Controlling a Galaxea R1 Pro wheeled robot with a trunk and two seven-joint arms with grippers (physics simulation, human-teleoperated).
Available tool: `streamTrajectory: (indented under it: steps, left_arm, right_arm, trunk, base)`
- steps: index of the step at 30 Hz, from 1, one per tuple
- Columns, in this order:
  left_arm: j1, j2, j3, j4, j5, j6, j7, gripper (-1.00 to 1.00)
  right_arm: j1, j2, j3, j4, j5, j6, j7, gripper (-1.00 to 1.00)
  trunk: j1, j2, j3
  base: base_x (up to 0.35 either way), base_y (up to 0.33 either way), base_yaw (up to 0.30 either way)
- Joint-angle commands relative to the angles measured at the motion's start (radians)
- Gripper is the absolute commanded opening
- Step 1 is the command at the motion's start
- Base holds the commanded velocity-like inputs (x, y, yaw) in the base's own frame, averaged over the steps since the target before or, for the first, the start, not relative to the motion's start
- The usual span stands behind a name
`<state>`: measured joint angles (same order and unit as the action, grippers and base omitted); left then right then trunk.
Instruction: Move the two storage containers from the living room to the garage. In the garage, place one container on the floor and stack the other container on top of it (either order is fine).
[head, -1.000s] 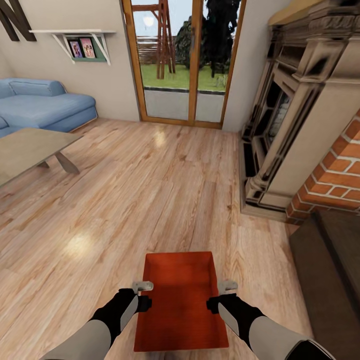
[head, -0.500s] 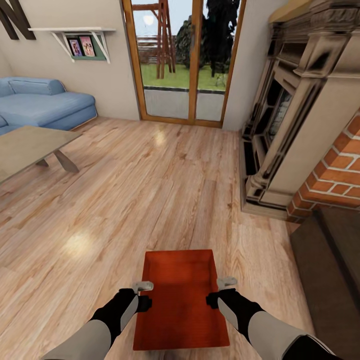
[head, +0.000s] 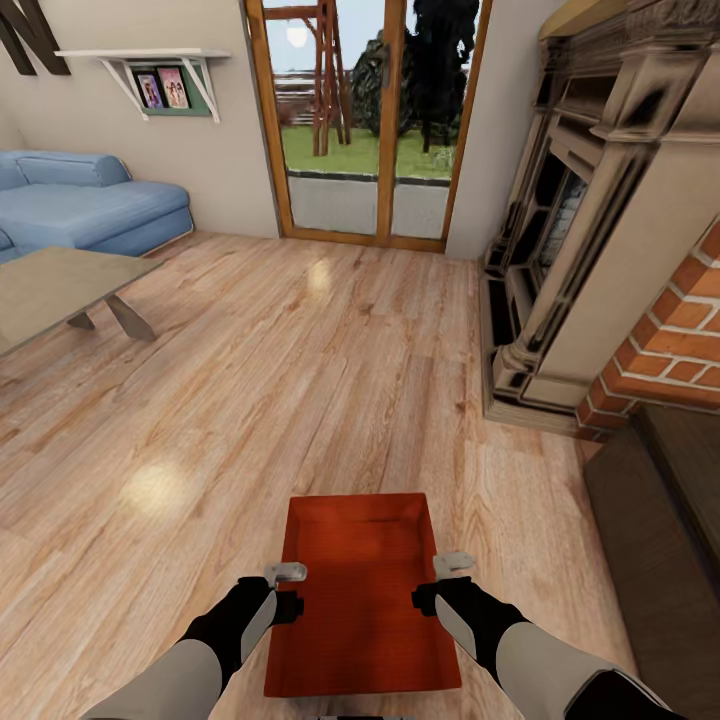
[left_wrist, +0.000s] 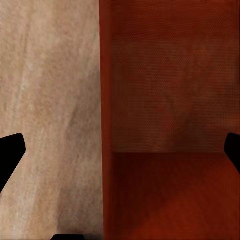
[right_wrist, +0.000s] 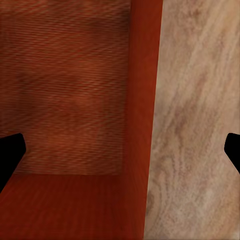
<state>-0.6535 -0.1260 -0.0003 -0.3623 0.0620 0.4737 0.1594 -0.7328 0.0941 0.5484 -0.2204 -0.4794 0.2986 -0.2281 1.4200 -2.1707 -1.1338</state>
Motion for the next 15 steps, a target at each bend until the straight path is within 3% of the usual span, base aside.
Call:
streamTrajectory:
  steps: [1, 15]
  left_arm:
    - [0.000, 0.000, -0.001, -0.002, 0.007, 0.005, 0.007, 1.00]
    - [0.000, 0.001, 0.000, -0.001, 0.007, 0.005, 0.043, 1.00]
  right_arm:
    - [0.000, -0.001, 0.008, -0.002, -0.009, 0.005, -0.007, 1.00]
    - [0.000, -0.001, 0.009, -0.002, -0.008, 0.004, -0.007, 1.00]
  trunk:
    - [0.000, 0.000, -0.001]
    - [0.008, -0.014, -0.007]
  base:
    - [0.000, 0.000, 0.000]
    - [0.000, 0.000, 0.000]
